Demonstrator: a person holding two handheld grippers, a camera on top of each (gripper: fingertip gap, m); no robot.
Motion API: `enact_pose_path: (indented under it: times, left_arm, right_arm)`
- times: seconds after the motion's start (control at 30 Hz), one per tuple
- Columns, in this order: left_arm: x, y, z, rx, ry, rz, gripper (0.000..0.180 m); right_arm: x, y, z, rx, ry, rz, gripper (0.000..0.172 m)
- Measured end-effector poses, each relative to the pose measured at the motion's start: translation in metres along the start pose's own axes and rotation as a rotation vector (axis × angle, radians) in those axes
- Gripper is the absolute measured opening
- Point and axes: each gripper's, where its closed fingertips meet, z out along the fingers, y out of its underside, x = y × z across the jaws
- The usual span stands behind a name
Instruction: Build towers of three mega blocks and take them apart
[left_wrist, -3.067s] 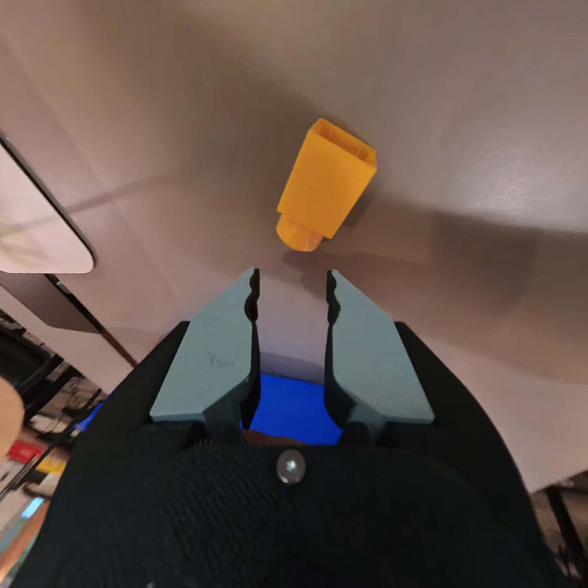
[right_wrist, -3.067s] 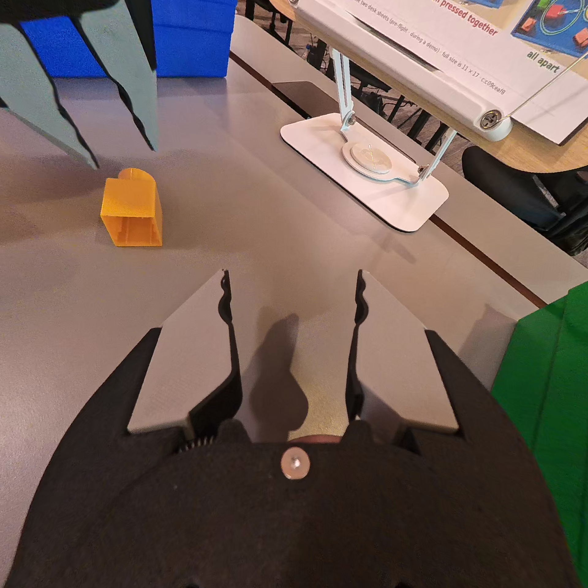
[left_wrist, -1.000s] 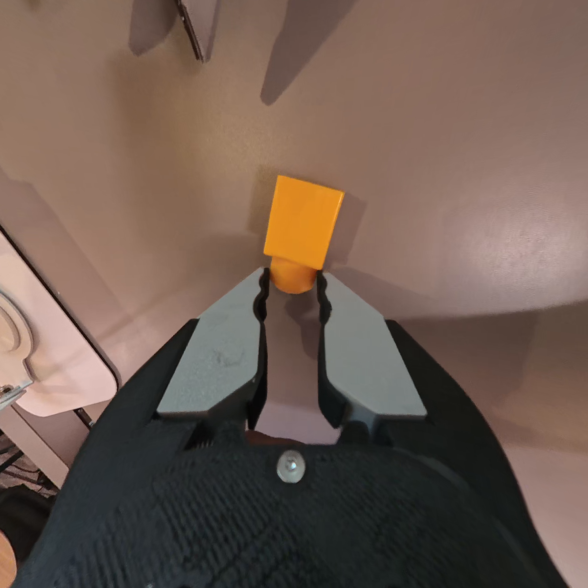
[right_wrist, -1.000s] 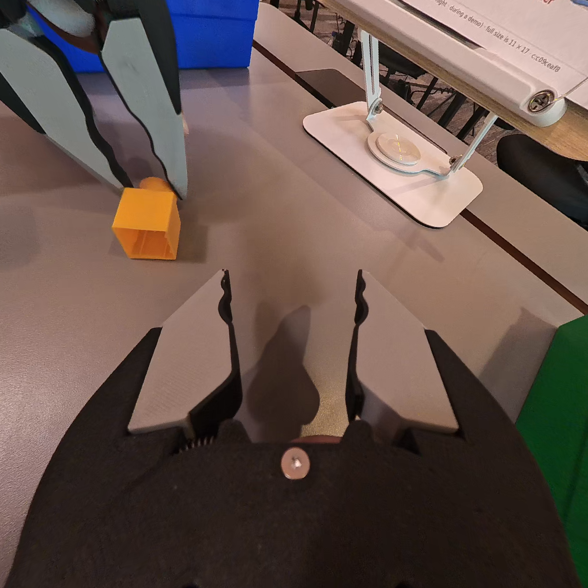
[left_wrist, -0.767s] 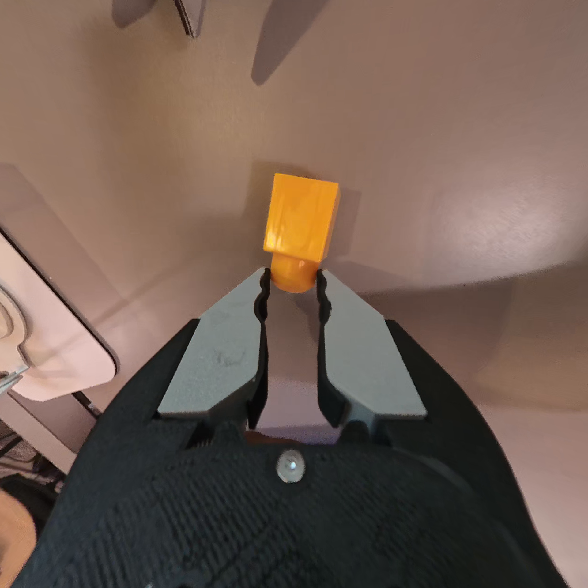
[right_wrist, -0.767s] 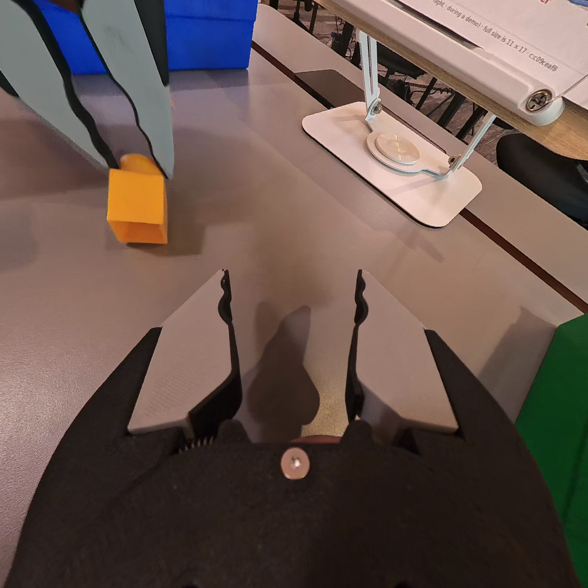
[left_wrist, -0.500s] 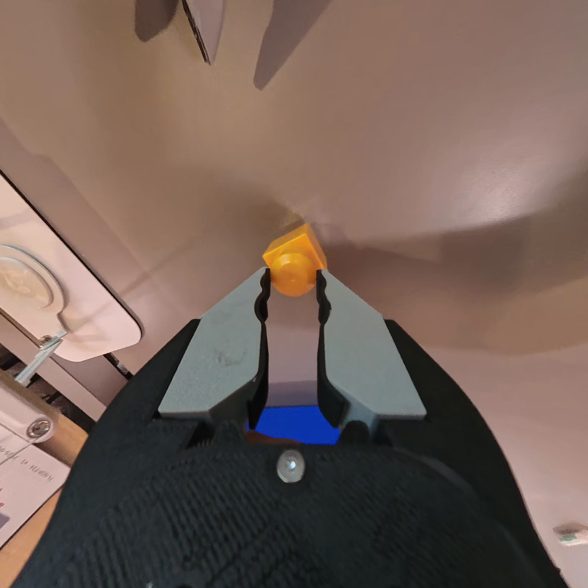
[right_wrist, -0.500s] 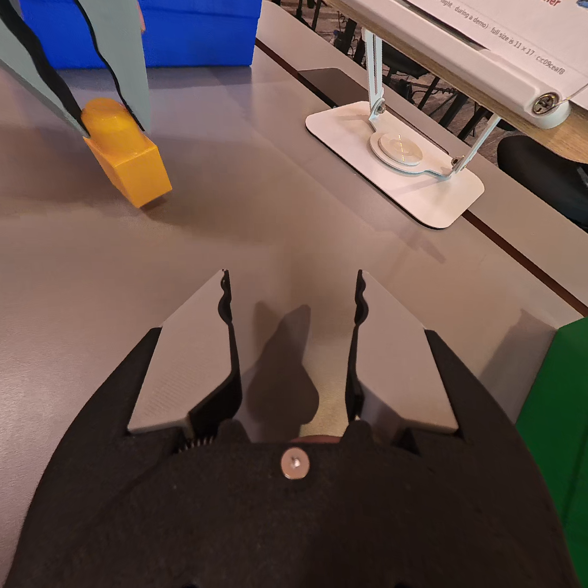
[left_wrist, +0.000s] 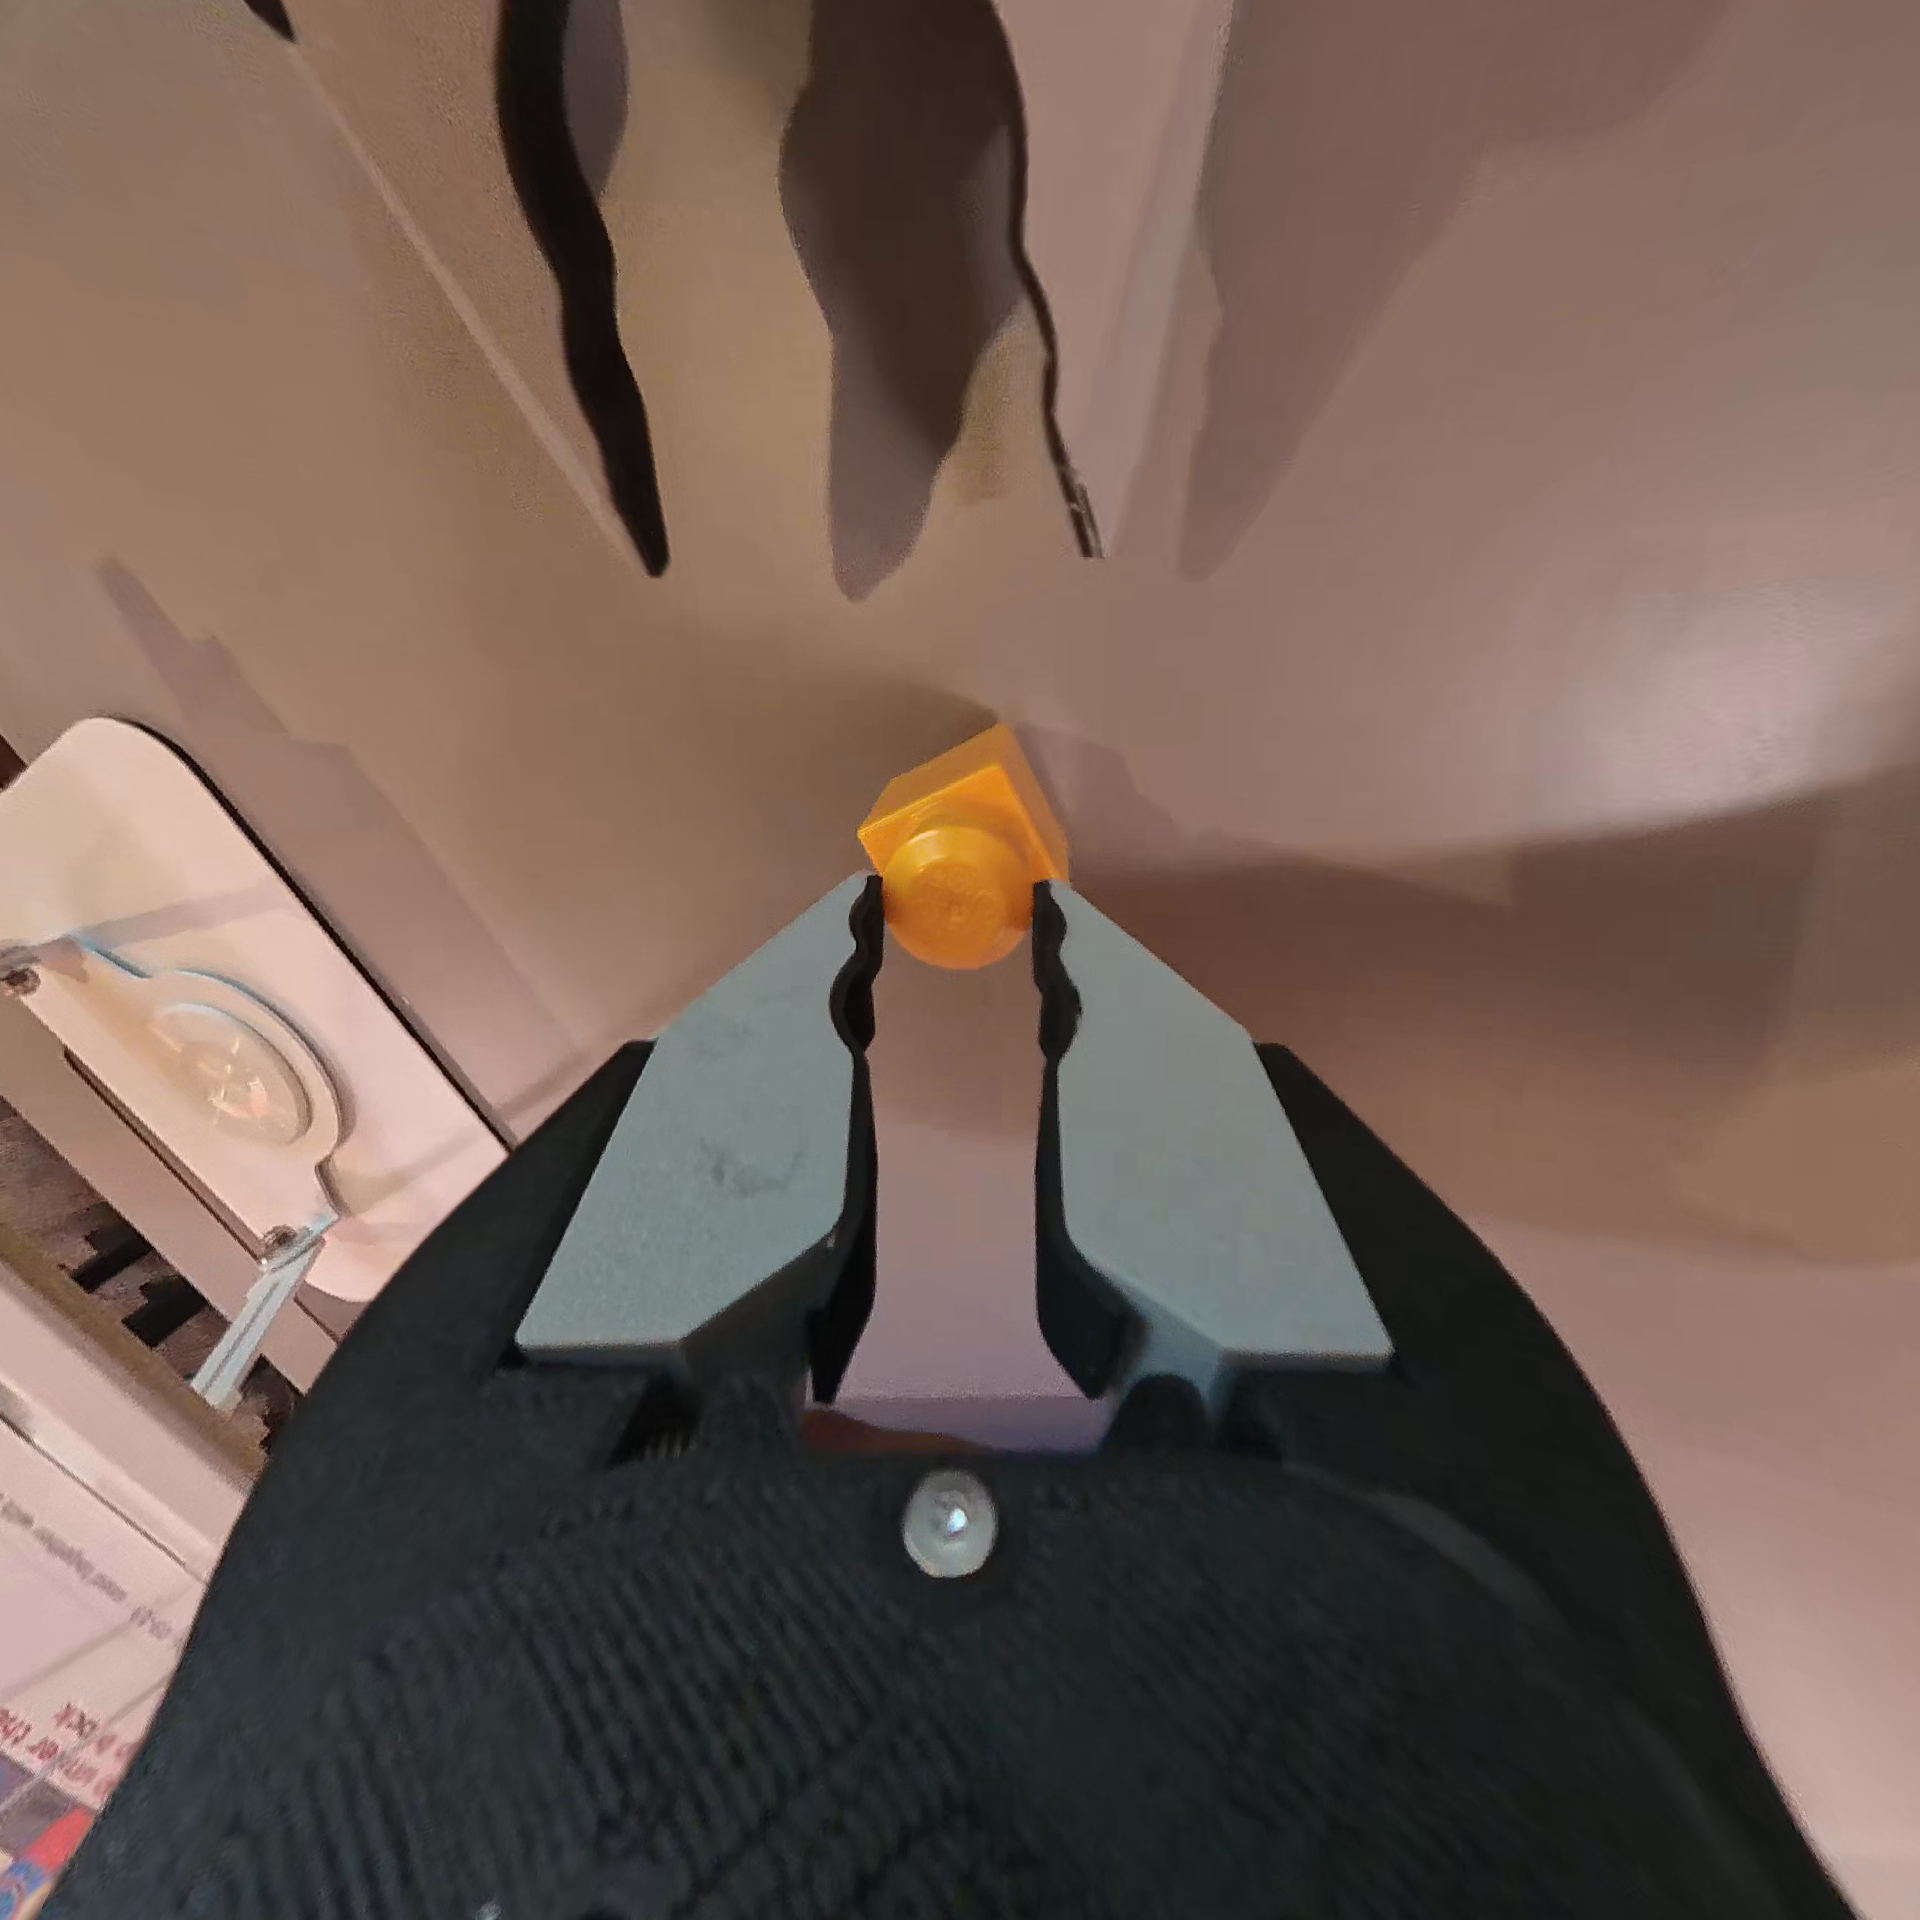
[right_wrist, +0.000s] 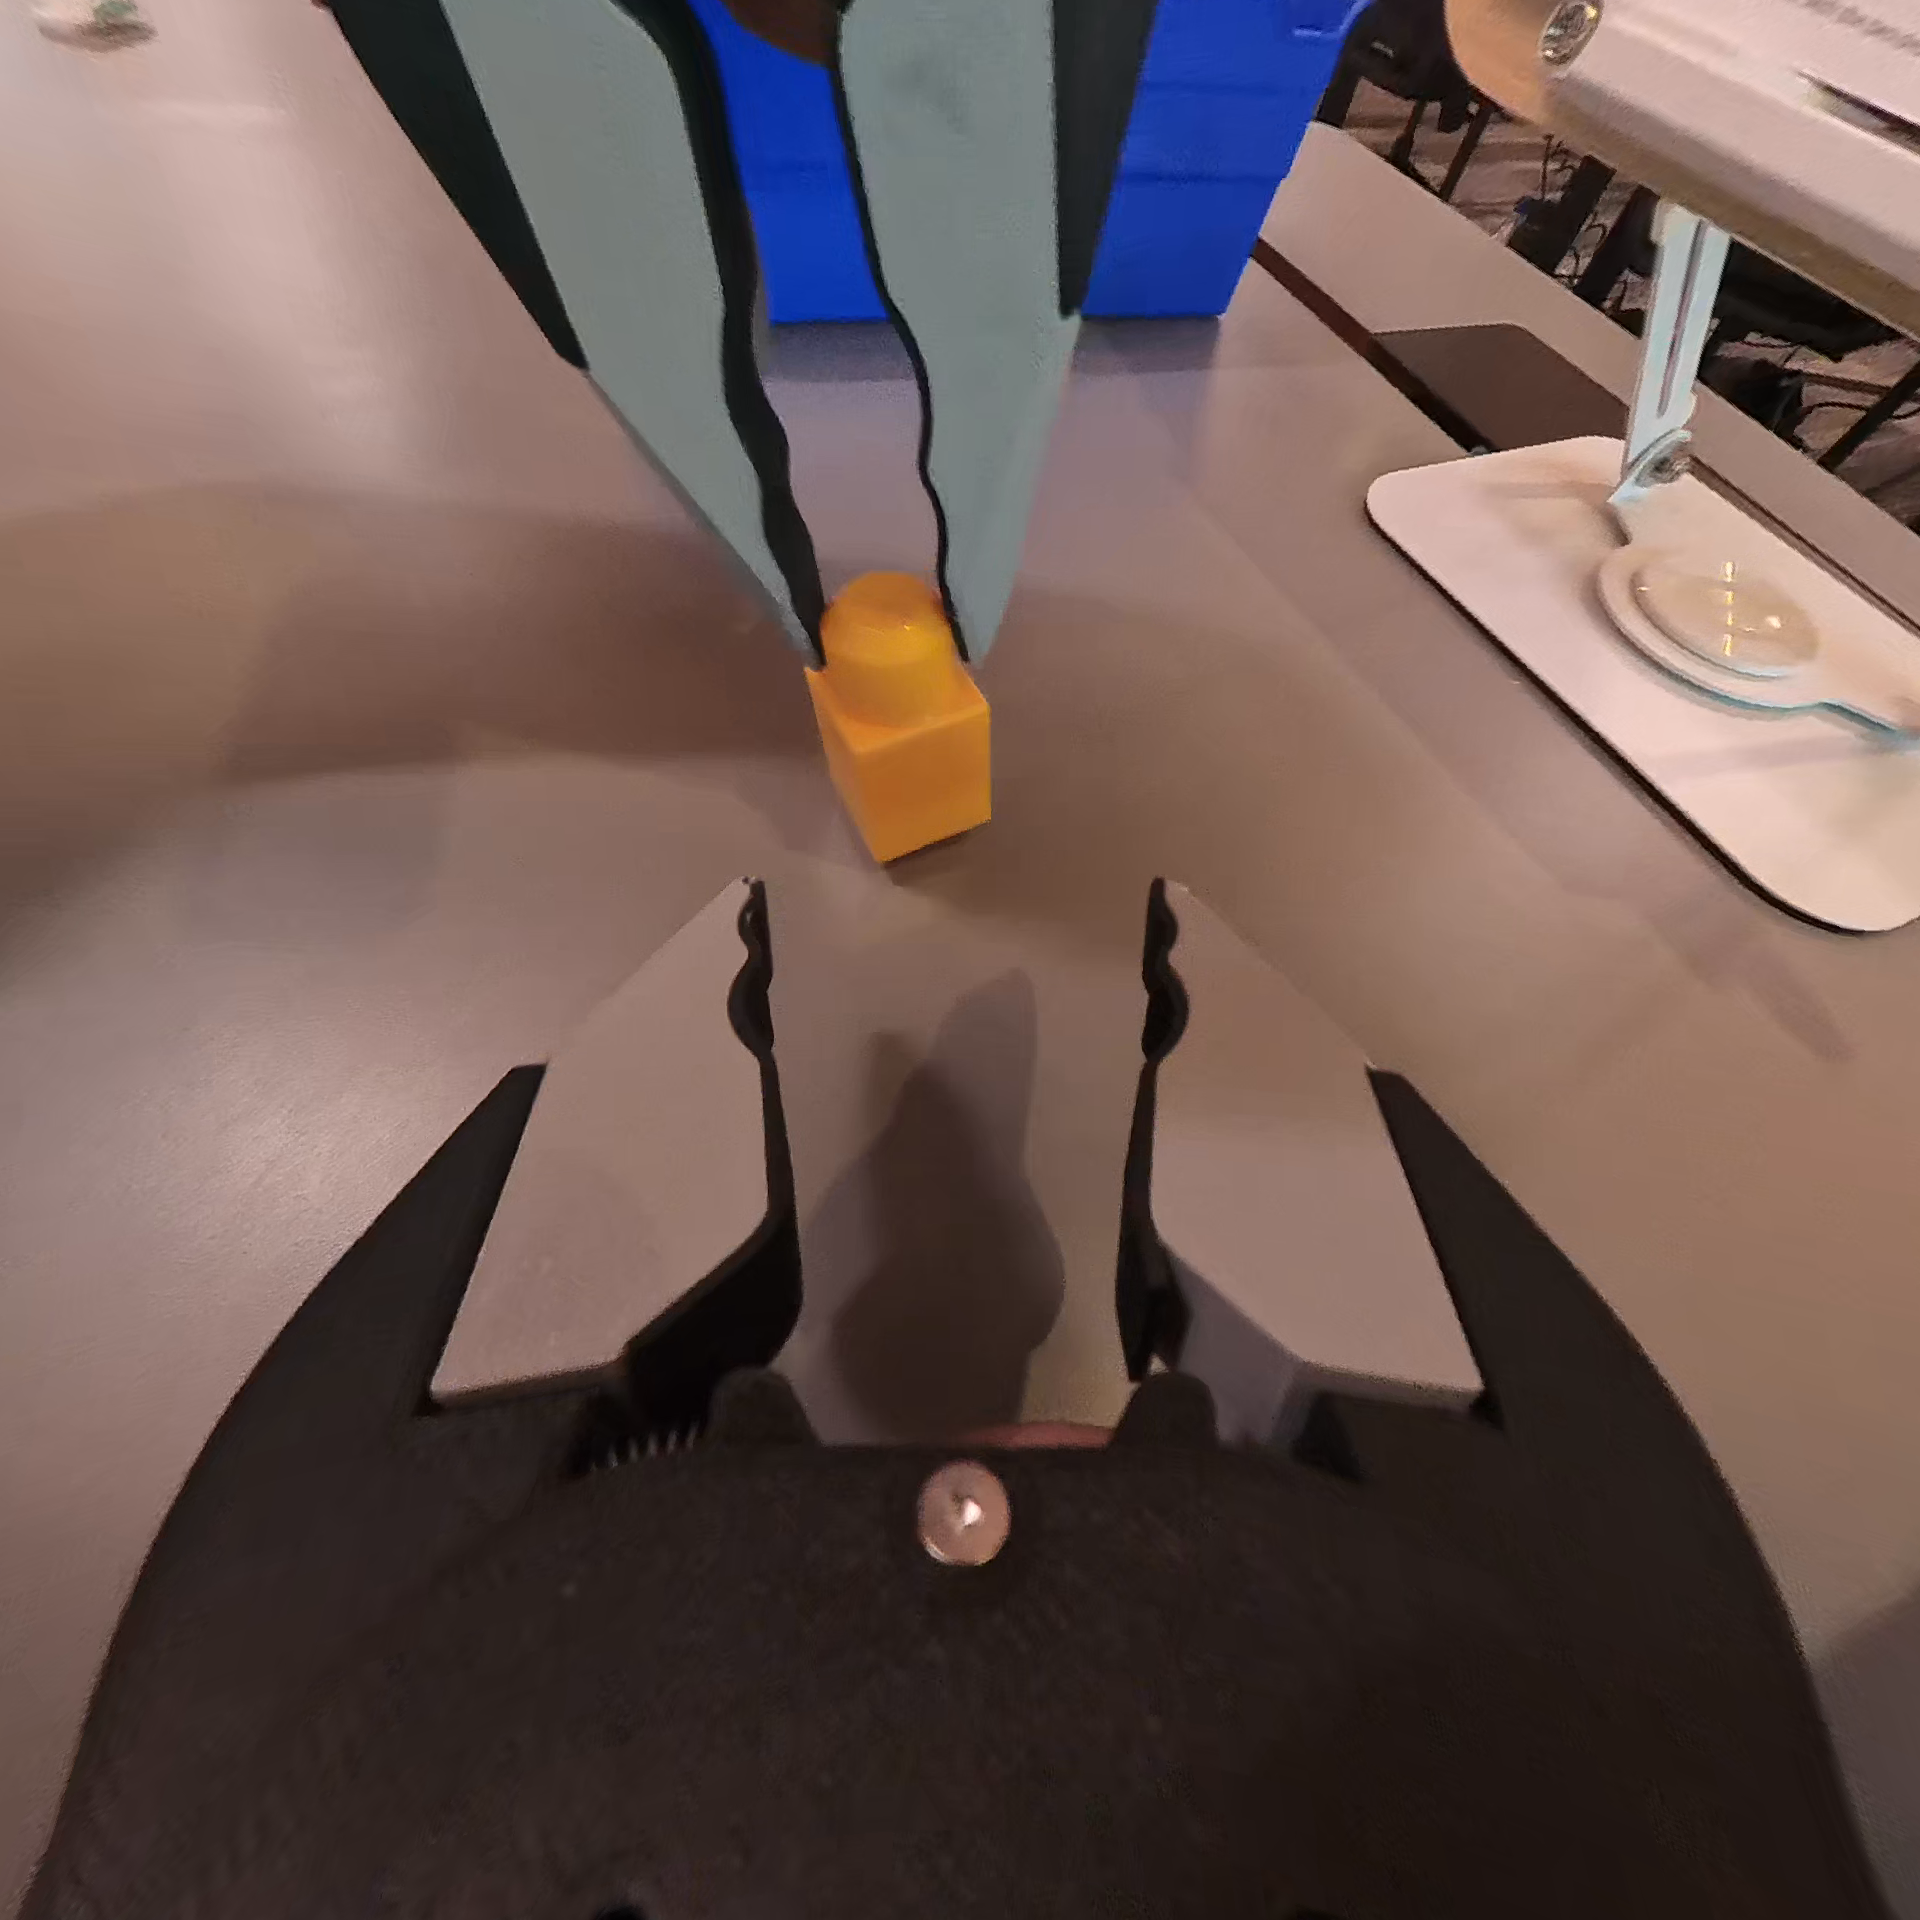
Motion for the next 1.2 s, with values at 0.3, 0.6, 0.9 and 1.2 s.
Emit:
enact_pose_path:
  times: [0.3, 0.6, 0.9, 1.2]
  left_arm:
    - [-0.01, -0.012, 0.008, 0.01, -0.007, 0.015, 0.028]
    - [-0.025, -0.006, -0.032, 0.12, -0.135, -0.132, 0.051]
    - [0.03, 0.023, -0.069, 0.263, -0.236, -0.278, 0.061]
    - [0.07, 0.127, -0.132, 0.239, -0.375, -0.56, 0.064]
  right_arm:
    - [0.0, 0.002, 0.002, -0.017, 0.002, 0.002, 0.071]
    - [0.002, 0.002, 0.001, -0.009, 0.005, 0.017, 0.071]
    - [0.004, 0.002, 0.0, -0.006, 0.013, 0.033, 0.07]
    - [0.005, 0.003, 0.001, -0.013, 0.007, 0.042, 0.069]
